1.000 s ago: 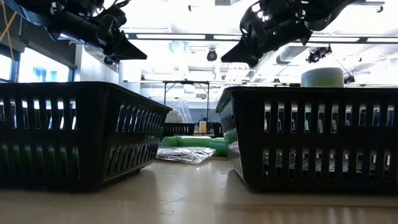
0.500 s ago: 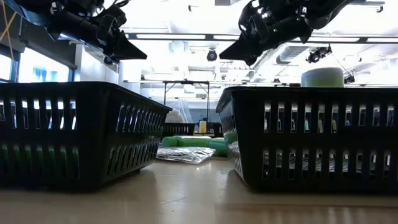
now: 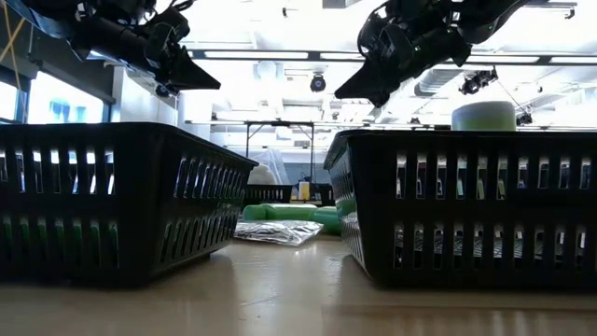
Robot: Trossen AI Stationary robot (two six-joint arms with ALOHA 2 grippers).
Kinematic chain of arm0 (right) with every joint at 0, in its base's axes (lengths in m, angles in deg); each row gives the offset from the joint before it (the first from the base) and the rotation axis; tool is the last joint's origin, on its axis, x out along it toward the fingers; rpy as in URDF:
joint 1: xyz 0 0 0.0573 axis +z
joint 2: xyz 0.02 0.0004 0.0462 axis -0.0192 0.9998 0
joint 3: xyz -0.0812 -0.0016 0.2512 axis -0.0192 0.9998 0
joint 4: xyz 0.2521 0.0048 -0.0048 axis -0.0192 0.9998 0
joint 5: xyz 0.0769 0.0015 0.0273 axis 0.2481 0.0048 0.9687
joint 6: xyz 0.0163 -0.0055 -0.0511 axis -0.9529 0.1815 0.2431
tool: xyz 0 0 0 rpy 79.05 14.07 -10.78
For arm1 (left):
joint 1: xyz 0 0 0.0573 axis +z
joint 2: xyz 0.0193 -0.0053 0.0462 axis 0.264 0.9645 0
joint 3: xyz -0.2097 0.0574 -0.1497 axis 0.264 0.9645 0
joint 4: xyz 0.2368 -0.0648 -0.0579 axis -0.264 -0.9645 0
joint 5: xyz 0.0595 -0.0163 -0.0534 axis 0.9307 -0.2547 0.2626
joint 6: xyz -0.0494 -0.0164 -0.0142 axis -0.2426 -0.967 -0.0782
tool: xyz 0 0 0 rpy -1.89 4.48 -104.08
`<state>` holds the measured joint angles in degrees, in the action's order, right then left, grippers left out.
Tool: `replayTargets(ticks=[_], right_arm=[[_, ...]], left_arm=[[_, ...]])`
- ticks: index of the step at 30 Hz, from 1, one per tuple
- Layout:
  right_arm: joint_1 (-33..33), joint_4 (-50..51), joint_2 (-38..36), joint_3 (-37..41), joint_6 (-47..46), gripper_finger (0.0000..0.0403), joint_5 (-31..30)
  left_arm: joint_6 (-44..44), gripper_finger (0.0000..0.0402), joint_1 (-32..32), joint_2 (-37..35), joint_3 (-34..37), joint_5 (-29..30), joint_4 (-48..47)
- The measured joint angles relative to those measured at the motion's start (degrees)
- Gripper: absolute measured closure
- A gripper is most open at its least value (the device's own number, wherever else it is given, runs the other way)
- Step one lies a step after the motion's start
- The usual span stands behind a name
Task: Pick & Place Travel size toiletries
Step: Put the green shampoo into the bottom left black bin
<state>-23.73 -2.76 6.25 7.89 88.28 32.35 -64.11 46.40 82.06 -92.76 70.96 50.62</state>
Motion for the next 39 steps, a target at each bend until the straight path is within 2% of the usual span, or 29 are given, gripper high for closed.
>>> replayTargets(ticks=[4,12,20,23,28,31,34,39], right_arm=[[0.0,0.02,-0.02,0.0,-0.02,0.0398,-1.55],[0.04,-0.04,0.0,0.0,-0.43,0.0398,-9.99],[0.61,-6.58,0.0,0.0,-2.03,0.0398,-10.59],[1.51,-8.07,-0.02,0.0,-2.02,0.0398,-10.44],[2.57,-9.03,0.0,0.0,-1.74,0.0398,-10.24],[3.34,-10.28,-0.01,0.0,-1.94,0.0398,-9.09],[4.83,-13.04,-0.02,0.0,-3.83,0.0399,-9.3],[10.18,-11.69,-0.02,-0.01,-5.06,0.0399,-16.84]], left_arm=[[0.03,0.0401,0.0,-0.02,0.0,0.02,-0.02],[0.19,0.0402,0.0,-0.02,0.0,0.08,1.34],[7.34,0.0401,0.02,-0.29,0.18,0.05,-3.8],[7.4,0.0401,0.02,-0.31,2.79,-1.73,-1.29],[3.77,0.0402,0.02,-0.98,9.61,-3.97,12.67],[3.63,0.0401,0.02,-2.17,12.13,-5.09,17.74],[3.61,0.0402,0.02,-3.66,12.61,-5.62,17.98],[3.54,0.0402,0.02,-4.94,12.66,-5.62,16.04]])
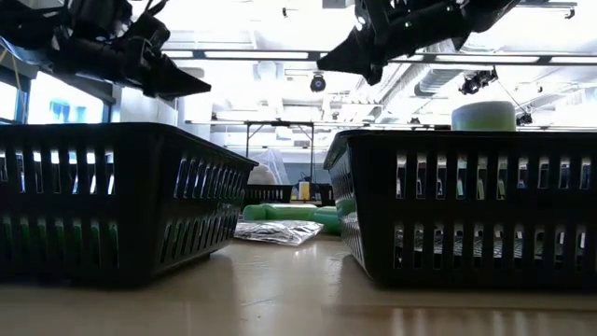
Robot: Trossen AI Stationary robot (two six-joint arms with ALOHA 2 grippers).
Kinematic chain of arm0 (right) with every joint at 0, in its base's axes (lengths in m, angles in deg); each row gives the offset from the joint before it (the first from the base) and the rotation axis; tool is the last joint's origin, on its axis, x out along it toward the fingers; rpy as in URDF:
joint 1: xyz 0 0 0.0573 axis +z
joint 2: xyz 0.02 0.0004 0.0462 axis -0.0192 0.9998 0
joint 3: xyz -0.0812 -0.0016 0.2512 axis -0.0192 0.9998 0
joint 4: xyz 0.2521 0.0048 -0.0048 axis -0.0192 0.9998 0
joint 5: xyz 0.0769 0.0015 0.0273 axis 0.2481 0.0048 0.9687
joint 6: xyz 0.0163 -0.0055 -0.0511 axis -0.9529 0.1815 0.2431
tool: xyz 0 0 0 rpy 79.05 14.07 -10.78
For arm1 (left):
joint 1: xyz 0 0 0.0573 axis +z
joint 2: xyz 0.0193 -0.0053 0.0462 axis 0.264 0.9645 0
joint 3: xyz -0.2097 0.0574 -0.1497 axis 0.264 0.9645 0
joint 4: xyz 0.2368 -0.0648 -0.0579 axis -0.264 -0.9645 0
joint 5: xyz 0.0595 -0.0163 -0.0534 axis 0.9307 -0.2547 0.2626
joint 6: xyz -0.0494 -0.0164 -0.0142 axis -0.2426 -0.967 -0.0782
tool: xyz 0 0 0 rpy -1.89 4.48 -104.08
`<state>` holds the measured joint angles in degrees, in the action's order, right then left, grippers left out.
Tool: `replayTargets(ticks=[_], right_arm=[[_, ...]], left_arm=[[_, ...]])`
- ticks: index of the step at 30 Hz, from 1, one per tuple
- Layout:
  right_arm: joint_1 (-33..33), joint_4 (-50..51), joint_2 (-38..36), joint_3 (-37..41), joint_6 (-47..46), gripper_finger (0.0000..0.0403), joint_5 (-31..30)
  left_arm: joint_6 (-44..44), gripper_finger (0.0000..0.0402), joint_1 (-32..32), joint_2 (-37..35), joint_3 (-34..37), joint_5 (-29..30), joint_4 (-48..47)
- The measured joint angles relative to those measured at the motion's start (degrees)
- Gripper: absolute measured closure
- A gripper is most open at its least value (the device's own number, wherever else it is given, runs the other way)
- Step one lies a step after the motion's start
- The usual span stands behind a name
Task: Pick & Place Travel size toiletries
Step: Put the green shampoo into the bottom left black bin
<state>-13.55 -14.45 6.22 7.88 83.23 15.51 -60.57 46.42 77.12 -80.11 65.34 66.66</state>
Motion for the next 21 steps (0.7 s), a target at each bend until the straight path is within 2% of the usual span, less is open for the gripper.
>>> replayTargets(ticks=[9,21], right_arm=[[8.2,1.0,0.02,0.01,-4.41,0.04,-7.48],[15.14,3.05,0.02,-0.01,-14.39,0.04,-8.37]], left_arm=[[-1.88,0.0401,0.0,0.02,0.01,0.03,-7.17],[-5.44,0.0402,0.0,0.02,0.02,0.05,-5.19]])
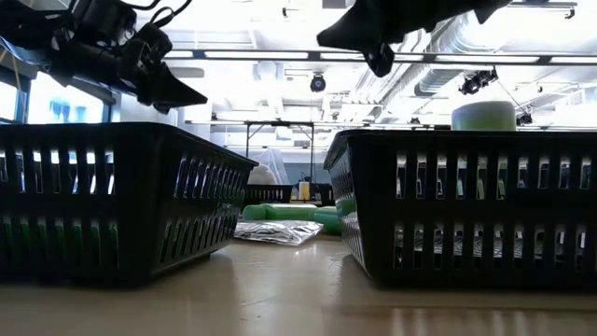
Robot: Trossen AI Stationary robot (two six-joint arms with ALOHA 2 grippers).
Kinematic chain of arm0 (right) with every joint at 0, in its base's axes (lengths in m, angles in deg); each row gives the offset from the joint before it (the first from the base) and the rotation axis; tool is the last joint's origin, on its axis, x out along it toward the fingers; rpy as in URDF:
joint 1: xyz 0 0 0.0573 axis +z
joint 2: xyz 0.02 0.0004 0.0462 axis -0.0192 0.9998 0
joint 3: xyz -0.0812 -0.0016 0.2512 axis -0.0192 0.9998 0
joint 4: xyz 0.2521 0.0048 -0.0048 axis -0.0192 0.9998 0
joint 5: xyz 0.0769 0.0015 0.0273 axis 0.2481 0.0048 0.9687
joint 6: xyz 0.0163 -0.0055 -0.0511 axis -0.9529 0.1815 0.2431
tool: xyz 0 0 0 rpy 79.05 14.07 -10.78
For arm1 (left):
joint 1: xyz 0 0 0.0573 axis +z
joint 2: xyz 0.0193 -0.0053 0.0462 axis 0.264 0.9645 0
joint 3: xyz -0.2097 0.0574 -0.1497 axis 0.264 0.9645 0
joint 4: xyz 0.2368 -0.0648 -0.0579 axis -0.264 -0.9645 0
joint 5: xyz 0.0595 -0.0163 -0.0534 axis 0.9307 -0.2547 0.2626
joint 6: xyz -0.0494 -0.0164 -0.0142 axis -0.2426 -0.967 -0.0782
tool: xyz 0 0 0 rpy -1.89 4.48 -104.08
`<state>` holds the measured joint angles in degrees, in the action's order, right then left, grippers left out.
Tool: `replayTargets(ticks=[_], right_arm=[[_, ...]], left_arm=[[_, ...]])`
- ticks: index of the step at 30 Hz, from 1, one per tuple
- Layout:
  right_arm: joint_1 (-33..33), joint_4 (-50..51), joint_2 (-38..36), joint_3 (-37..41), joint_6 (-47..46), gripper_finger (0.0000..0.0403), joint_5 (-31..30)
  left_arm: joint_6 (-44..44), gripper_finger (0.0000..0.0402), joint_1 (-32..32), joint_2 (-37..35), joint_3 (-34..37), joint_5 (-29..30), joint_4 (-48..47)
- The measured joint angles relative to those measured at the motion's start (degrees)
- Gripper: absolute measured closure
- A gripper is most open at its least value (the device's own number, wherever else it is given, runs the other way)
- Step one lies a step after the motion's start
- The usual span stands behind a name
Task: Pick & Place Travel size toiletries
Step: Put the green shampoo into the bottom left black bin
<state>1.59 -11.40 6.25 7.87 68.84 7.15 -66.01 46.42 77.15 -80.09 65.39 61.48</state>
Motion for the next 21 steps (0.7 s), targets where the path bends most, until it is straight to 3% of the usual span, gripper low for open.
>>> replayTargets(ticks=[8,13,21], right_arm=[[2.68,12.58,0.12,0.0,-12.3,0.04,-0.02],[3.55,13.22,3.22,-0.1,-15.43,0.0401,-1.5],[4.59,25.43,11.35,-10.08,-18.99,0.0401,-6.03]], left_arm=[[-2.86,0.0401,0.0,0.02,0.0,0.04,-0.21],[-2.99,0.0402,0.0,0.02,0.0,0.13,-0.21],[-2.62,0.0401,0.0,0.04,0.0,0.15,-0.18]])
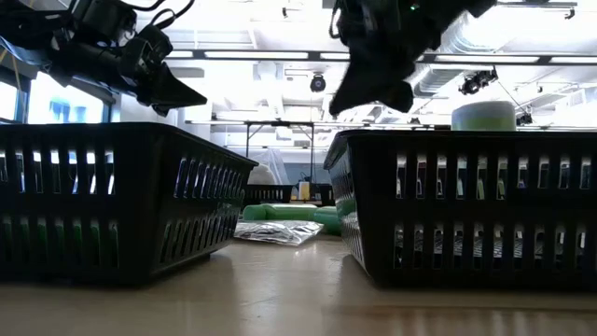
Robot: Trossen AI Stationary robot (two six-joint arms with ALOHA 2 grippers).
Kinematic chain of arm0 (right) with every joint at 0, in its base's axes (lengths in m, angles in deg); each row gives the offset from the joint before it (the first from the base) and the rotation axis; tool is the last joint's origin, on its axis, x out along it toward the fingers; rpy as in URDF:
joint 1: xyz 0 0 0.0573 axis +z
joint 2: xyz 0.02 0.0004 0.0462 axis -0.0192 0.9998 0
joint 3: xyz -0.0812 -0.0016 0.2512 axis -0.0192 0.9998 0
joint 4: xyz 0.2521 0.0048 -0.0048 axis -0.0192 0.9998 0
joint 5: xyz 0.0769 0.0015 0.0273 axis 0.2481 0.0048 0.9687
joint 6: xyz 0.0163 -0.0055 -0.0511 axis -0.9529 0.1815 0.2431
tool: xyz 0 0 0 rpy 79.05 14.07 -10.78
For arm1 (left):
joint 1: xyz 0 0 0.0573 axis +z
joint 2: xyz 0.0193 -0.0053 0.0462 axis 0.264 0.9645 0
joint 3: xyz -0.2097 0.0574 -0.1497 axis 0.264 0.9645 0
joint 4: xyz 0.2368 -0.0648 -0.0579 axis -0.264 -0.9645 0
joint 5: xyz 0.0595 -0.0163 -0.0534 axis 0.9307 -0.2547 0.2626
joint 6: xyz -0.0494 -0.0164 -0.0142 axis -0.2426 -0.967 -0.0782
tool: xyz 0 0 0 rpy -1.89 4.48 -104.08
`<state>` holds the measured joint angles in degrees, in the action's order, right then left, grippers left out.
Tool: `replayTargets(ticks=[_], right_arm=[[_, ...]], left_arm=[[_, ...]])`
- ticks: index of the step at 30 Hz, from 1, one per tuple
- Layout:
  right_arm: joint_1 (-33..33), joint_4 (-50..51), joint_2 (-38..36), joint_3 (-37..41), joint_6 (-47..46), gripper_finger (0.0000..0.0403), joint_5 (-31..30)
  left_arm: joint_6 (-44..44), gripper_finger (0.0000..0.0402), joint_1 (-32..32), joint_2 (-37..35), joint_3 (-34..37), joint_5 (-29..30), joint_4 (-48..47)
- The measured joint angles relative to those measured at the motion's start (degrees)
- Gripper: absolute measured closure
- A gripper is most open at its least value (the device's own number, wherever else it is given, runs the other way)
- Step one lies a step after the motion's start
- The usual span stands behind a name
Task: Pick & Place Travel size toiletries
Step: Put the green shampoo into the bottom left black bin
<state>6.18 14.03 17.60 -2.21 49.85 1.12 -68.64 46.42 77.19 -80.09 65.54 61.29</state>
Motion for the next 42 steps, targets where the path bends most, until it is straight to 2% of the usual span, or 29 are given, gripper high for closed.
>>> replayTargets(ticks=[5,14,20,25,29,37,42], right_arm=[[0.42,10.59,6.98,-8.34,-4.22,0.0401,-0.2],[2.0,22.32,18.25,-20.89,-11.21,0.0401,0.04],[2.54,24.52,22.28,-23.89,-15.19,0.0401,-0.01],[2.27,24.85,22.44,-23.97,-15.85,0.0396,-0.18],[1.8,24.93,22.44,-23.97,-15.41,0.0363,0.1],[1.23,24.74,26.73,-23.96,-16.5,0.0251,0.33],[1.23,24.22,28.11,-23.91,-17.48,0.022,0.09]], left_arm=[[0.0,0.0401,0.0,-0.01,0.0,0.0,-0.12],[0.0,0.0402,-0.01,0.0,-0.02,-0.02,-1.76],[-0.01,0.0402,-0.02,0.0,-0.02,-0.04,-1.75],[-0.02,0.0402,0.0,0.0,-0.02,-0.09,-1.77],[-0.04,0.0402,-0.01,0.0,-0.02,-0.15,-2.38],[-0.07,0.0402,-0.01,0.0,-0.02,-0.13,-4.82],[-0.01,0.0402,0.0,0.0,-0.02,-0.06,-4.68]])
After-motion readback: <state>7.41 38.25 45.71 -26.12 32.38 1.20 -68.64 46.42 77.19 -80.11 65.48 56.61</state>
